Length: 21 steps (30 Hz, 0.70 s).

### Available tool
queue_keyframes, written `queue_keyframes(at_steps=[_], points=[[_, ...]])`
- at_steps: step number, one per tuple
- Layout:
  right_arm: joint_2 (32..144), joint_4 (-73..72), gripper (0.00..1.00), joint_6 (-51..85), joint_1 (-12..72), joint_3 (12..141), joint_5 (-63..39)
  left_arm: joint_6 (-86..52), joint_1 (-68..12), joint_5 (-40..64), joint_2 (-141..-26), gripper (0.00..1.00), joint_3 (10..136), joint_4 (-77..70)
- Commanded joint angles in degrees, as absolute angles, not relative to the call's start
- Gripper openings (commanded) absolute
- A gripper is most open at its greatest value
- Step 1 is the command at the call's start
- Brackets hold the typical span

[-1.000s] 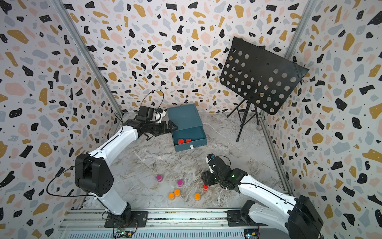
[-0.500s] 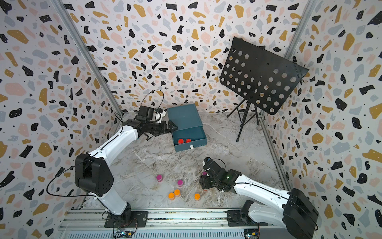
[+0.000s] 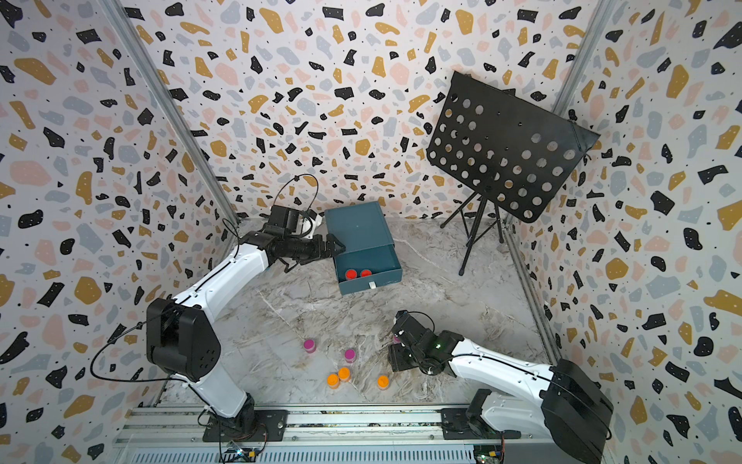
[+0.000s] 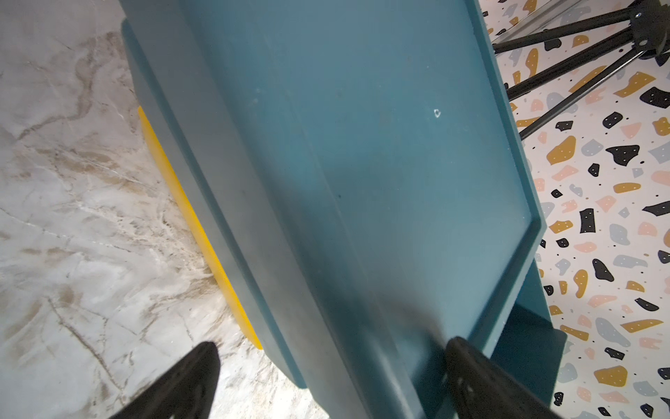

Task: Put the paint cans in the drawer according to color
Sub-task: Pick up the paint can at the center of the board.

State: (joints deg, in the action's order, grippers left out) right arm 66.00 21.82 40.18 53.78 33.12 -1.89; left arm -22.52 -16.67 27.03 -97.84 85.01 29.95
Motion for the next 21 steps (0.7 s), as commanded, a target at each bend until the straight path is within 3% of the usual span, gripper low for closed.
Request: queue_keyframes(at_steps=[1,12,21], points=[[66.4,21.8,0.62,41.2,54.4,32.6,-1.3,-21.0,-17.0,24.8,-99.4,1.0,84.5,36.0],[68.5,21.2,0.6,42.2,55.4,31.8,-1.6,-20.9,-17.1,24.8,-99.5,1.0,84.6,36.0],[68.6,22.2,0.47,42.1,55.7,31.9,-0.8,-21.1,-17.1,24.8,-99.7,1.0,84.6,36.0]])
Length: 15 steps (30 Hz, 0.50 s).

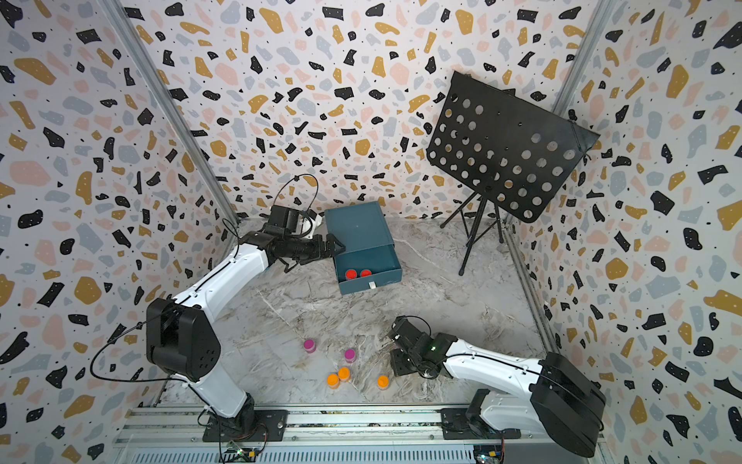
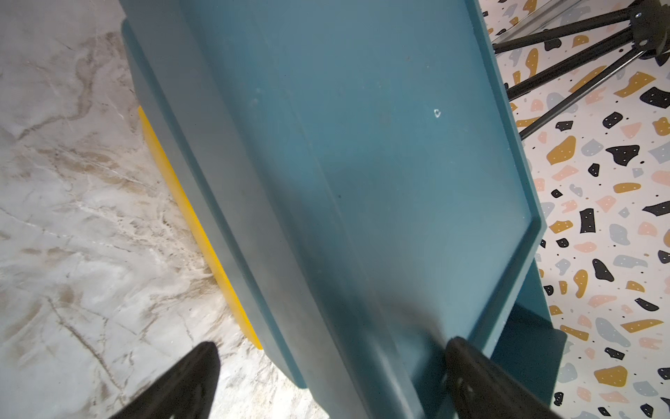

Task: Put the paint cans in the drawer according to color
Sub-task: Pick up the paint can at the center of the board.

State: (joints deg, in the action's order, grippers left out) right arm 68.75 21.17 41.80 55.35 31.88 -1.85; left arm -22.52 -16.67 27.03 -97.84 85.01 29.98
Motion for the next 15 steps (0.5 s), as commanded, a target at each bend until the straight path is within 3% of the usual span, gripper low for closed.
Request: queue_keyframes(at_steps=[1,8,15], points=[[68.6,22.3,0.45,42.1,55.7,31.9,-0.7,-21.0,-17.0,24.9,-99.8,1.0,84.6,36.0],[67.0,25.3,0.29,41.2,55.7,33.8,1.0,-21.0,-17.1,24.9,-99.8,1.0,84.6,36.0],[64.0,32.8,0.25,37.5,55.6,39.7,2.2,-21.2,-17.0,25.0,-99.7,1.0,84.6,36.0]])
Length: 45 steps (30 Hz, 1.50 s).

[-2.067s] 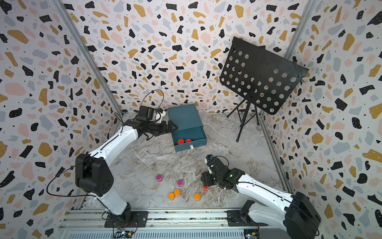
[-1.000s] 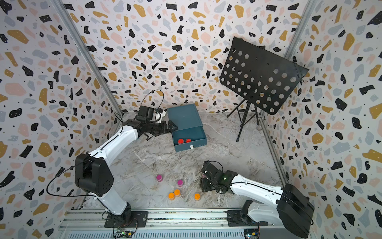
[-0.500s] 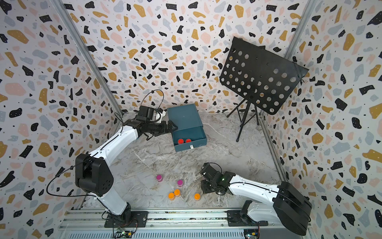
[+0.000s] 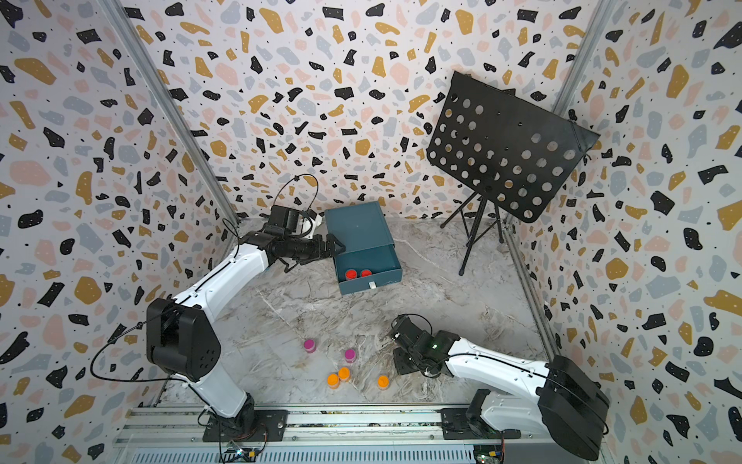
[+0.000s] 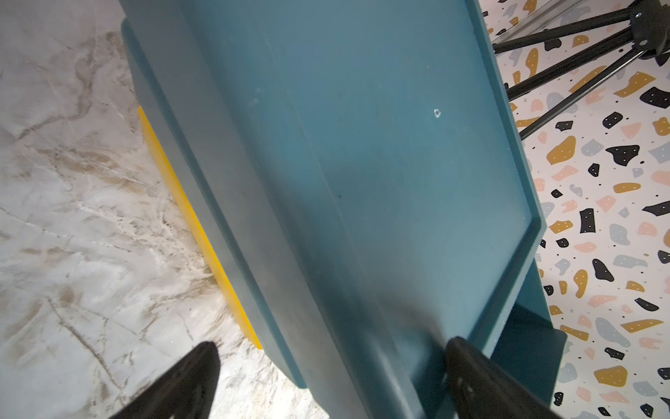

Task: Put the paint cans in the drawer according to color
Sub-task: Pick up the paint can at the center of the board, then place the paint can in the drawer.

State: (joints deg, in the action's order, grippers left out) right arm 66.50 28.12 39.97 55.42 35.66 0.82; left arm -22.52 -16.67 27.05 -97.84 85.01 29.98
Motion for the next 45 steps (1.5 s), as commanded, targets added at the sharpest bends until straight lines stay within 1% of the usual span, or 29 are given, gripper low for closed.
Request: queue_keyframes(at_steps=[1,7,11,16,20,28,38,45], points=[[63.4,33.9,0.25,37.0,55.7,40.9,2.4,-21.2,-17.0,25.0,-99.7,1.0,84.6,36.0],[60.6,40.2,0.2,35.3,55.6,48.3,3.6,-21.1,-17.1,24.9,-99.2,1.0,84.7,36.2],[59.7,43.9,0.19,33.5,55.7,53.6,5.5,-20.9,-17.1,24.9,-98.7,1.0,84.7,36.2],[60.9,48.2,0.19,29.9,55.3,61.9,8.0,-20.9,-17.0,24.9,-98.2,1.0,84.6,36.1],[63.7,49.9,0.19,26.1,53.4,68.7,8.1,-21.0,-17.1,25.0,-98.1,1.0,84.5,36.0],[72.7,51.6,0.19,19.4,45.4,83.6,3.4,-21.4,-17.0,25.4,-98.2,1.0,84.4,35.8],[89.4,54.9,0.19,15.1,38.9,105.5,-4.5,-21.6,-17.1,25.8,-97.6,1.0,84.3,35.6],[98.4,55.3,0.17,14.0,38.3,110.3,-6.4,-21.3,-17.0,24.7,-97.2,1.0,84.3,35.9]])
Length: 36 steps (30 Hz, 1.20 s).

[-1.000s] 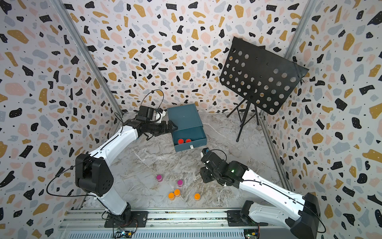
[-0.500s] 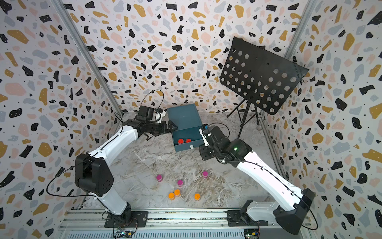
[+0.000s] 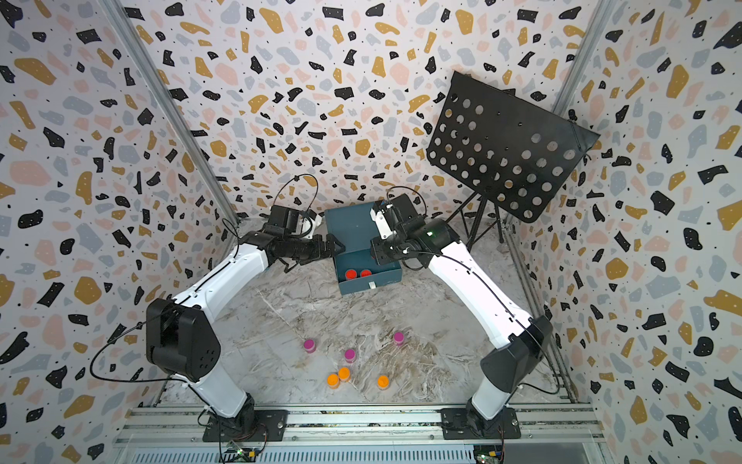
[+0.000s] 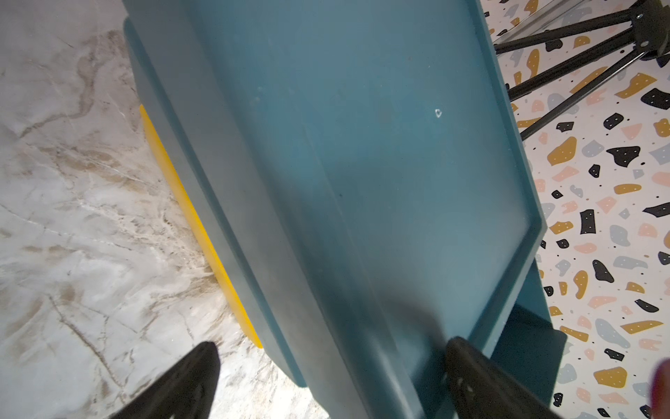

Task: Put the paint cans in the drawer according to color
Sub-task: Place the paint can in the drawer.

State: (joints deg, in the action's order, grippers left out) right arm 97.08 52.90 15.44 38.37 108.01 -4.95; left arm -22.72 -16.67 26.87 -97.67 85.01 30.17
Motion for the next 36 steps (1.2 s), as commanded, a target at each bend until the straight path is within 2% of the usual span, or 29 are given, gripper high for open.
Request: queue_keyframes(at_steps=[1,14,19,22,26,29,36], points=[[99.2,55.3,0.16,13.9,38.3,110.6,-6.3,-21.2,-17.1,24.6,-97.1,1.0,84.4,35.9],[103.8,55.4,0.15,12.1,38.3,108.9,-3.0,-20.9,-17.0,23.9,-97.0,1.0,84.4,36.3],[103.6,55.4,0.26,11.8,38.3,108.2,-3.7,-20.9,-17.1,23.9,-97.6,1.0,84.6,36.5],[103.1,55.4,0.44,11.3,38.3,107.5,-4.0,-20.8,-17.0,23.7,-97.5,1.0,84.6,36.6],[101.2,55.3,0.55,11.1,38.3,106.8,-3.9,-20.7,-17.1,23.6,-97.3,1.0,84.6,36.7],[99.1,55.2,0.58,11.2,38.3,106.7,-3.1,-20.7,-17.0,23.4,-97.4,1.0,84.6,36.7],[88.0,48.0,0.58,11.6,38.3,99.5,-4.9,-20.7,-17.1,23.6,-97.3,1.0,84.6,36.7]])
